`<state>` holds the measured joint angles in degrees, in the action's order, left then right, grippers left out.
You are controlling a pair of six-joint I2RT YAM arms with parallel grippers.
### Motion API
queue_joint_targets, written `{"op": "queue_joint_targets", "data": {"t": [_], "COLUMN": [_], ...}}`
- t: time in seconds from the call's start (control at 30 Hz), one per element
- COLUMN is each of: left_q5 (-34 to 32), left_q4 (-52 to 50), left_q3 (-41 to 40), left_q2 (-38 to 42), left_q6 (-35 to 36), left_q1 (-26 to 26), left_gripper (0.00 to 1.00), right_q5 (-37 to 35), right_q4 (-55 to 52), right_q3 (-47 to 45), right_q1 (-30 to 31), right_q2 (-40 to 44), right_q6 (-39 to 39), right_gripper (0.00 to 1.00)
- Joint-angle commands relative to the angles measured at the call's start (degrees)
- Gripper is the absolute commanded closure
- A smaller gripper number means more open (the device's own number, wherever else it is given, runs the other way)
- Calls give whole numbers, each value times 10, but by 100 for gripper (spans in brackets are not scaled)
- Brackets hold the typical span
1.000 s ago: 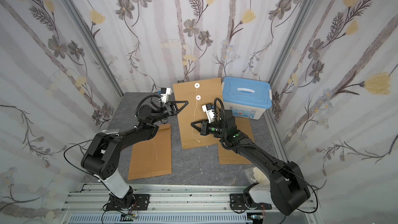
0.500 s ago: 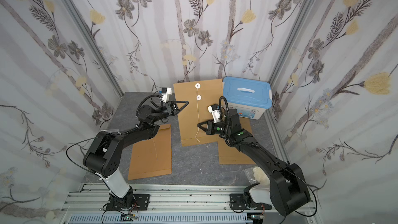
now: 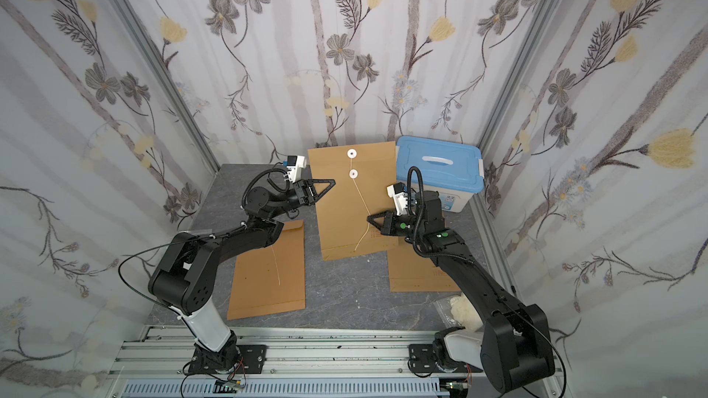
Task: Close the mouth of the file bag
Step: Close the file bag.
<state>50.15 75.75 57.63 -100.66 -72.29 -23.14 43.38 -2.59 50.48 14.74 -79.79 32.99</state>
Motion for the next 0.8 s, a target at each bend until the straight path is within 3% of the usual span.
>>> {"op": "queue_joint_targets", "data": {"t": [0.0,0.37,0.77], "left_q5": [13,18,29], "left_q4": [18,-91,-136], "left_q3": [-1,-8,-16], "left_q2": [2,23,42], "left_q6": [-7,63,97], "left_q1": [1,-7,-11], "left_gripper": [100,100,100], "right_q5": [8,-41,-89], "right_q4": [-41,-249,-356], "right_q3": [14,150,266], "right_q1": [-17,-63,-72], "right_q2": [17,19,-26], "right_q6": [-26,-99,-119], "right_gripper": [100,100,100]}}
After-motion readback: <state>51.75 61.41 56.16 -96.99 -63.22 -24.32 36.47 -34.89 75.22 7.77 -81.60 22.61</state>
